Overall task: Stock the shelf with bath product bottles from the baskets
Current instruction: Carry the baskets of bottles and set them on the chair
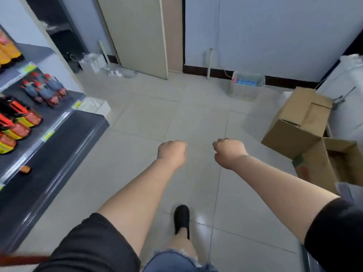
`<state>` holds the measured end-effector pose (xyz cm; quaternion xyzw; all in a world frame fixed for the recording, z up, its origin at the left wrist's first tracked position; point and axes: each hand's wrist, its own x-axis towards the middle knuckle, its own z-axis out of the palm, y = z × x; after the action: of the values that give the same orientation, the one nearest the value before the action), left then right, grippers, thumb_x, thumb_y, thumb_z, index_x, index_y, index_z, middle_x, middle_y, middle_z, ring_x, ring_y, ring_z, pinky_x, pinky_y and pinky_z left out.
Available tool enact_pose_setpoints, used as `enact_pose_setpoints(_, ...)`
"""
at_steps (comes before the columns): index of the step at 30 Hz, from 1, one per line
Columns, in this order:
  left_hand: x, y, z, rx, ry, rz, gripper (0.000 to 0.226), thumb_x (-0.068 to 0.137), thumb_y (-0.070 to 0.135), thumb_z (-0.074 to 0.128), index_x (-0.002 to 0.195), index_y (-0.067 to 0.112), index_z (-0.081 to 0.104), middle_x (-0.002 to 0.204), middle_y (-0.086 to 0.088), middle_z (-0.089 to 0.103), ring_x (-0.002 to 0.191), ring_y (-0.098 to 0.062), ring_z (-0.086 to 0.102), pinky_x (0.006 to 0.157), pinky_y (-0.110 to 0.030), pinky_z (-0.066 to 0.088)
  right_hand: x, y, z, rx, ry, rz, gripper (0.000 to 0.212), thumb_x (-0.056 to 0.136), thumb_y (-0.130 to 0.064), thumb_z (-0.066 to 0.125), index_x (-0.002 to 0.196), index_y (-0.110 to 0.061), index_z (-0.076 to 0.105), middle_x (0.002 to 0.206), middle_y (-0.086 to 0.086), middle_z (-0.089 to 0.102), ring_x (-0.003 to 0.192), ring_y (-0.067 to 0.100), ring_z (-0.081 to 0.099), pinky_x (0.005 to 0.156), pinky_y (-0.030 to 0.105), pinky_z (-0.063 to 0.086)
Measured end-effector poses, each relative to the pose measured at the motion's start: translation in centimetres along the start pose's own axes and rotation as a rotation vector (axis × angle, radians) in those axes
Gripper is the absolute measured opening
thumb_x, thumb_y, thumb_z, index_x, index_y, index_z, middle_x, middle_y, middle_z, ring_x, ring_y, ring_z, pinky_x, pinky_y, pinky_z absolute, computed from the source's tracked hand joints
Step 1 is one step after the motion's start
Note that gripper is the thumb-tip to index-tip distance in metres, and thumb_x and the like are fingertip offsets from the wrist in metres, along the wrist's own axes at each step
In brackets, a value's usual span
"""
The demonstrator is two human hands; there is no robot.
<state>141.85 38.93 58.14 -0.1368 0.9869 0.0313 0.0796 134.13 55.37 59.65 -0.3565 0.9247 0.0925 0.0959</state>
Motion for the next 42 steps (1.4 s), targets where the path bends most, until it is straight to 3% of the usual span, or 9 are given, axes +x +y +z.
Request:
enact_pose_setpoints(8, 18.0, -0.2, -3.9, 0.117, 0.000, 0.211, 0.029, 0.094, 0.021, 0.040, 0.114, 0.016, 0.061, 0.117, -0.009, 0.062, 0.108, -0.030, 0.059, 0.082, -0.032, 0.045, 12.5, 7.0, -3.0, 0.027, -0.027, 0.157, 0.014, 0.090, -0.013, 0.042, 0.099, -0.012, 0.053, 0.112, 0.006, 0.057, 0.104, 0.025, 0.052, 0.069, 0.029, 0.032)
enact_pose_setpoints(11, 24.2, -0.1, -5.2, 0.131, 0.000, 0.260, 0.028, 0.094, 0.020, 0.041, 0.112, 0.017, 0.061, 0.116, -0.008, 0.063, 0.107, -0.029, 0.059, 0.081, -0.031, 0.045, 16.6, 9.9, -4.2, 0.044, -0.036, 0.210, 0.003, 0.090, -0.013, 0.042, 0.088, -0.014, 0.043, 0.107, 0.005, 0.056, 0.101, 0.025, 0.052, 0.068, 0.029, 0.031)
enact_pose_setpoints(14, 30.1, 0.7, -6.2, 0.138, -0.016, 0.291, 0.026, 0.093, 0.019, 0.041, 0.110, 0.018, 0.061, 0.115, -0.007, 0.064, 0.107, -0.028, 0.060, 0.079, -0.029, 0.044, 21.2, 12.8, -5.2, 0.063, -0.026, 0.254, 0.006, 0.088, -0.010, 0.043, 0.084, -0.013, 0.040, 0.093, 0.004, 0.050, 0.099, 0.025, 0.052, 0.066, 0.029, 0.029)
enact_pose_setpoints(17, 36.2, 1.7, -7.0, 0.151, -0.027, 0.311, 0.026, 0.093, 0.019, 0.042, 0.110, 0.018, 0.062, 0.114, -0.006, 0.065, 0.107, -0.028, 0.060, 0.079, -0.028, 0.043, 26.1, 16.0, -5.8, 0.069, -0.013, 0.274, 0.006, 0.087, -0.010, 0.043, 0.083, -0.013, 0.040, 0.093, 0.003, 0.050, 0.098, 0.024, 0.052, 0.064, 0.028, 0.027)
enact_pose_setpoints(23, 48.8, 4.5, -8.5, 0.165, -0.013, 0.296, 0.027, 0.093, 0.018, 0.042, 0.109, 0.019, 0.063, 0.115, -0.006, 0.065, 0.107, -0.028, 0.060, 0.080, -0.030, 0.045, 36.6, 24.1, -6.7, 0.089, -0.020, 0.256, 0.005, 0.088, -0.012, 0.043, 0.085, -0.015, 0.040, 0.108, 0.005, 0.057, 0.103, 0.025, 0.052, 0.068, 0.029, 0.030)
enact_pose_setpoints(28, 59.5, 6.9, -10.7, 0.166, -0.003, 0.251, 0.026, 0.091, 0.016, 0.043, 0.108, 0.018, 0.064, 0.112, -0.004, 0.065, 0.105, -0.028, 0.060, 0.076, -0.028, 0.043, 45.0, 31.7, -8.4, 0.081, -0.028, 0.244, 0.012, 0.089, -0.014, 0.043, 0.098, -0.013, 0.051, 0.109, 0.005, 0.057, 0.104, 0.024, 0.052, 0.068, 0.030, 0.033)
enact_pose_setpoints(32, 67.2, 9.1, -12.0, 0.138, 0.003, 0.264, 0.025, 0.091, 0.017, 0.043, 0.106, 0.017, 0.063, 0.109, -0.004, 0.066, 0.102, -0.028, 0.061, 0.074, -0.028, 0.043, 50.8, 37.1, -9.2, 0.074, -0.049, 0.243, 0.002, 0.089, -0.014, 0.044, 0.089, -0.016, 0.045, 0.107, 0.004, 0.058, 0.102, 0.024, 0.052, 0.067, 0.030, 0.034)
enact_pose_setpoints(42, 89.0, 12.7, -14.1, 0.127, -0.004, 0.343, 0.028, 0.093, 0.019, 0.039, 0.106, 0.018, 0.063, 0.111, -0.003, 0.064, 0.102, -0.027, 0.059, 0.076, -0.028, 0.042, 67.1, 49.9, -10.0, 0.064, -0.060, 0.348, 0.024, 0.087, -0.016, 0.044, 0.107, -0.014, 0.057, 0.107, 0.002, 0.061, 0.097, 0.022, 0.057, 0.068, 0.028, 0.040)
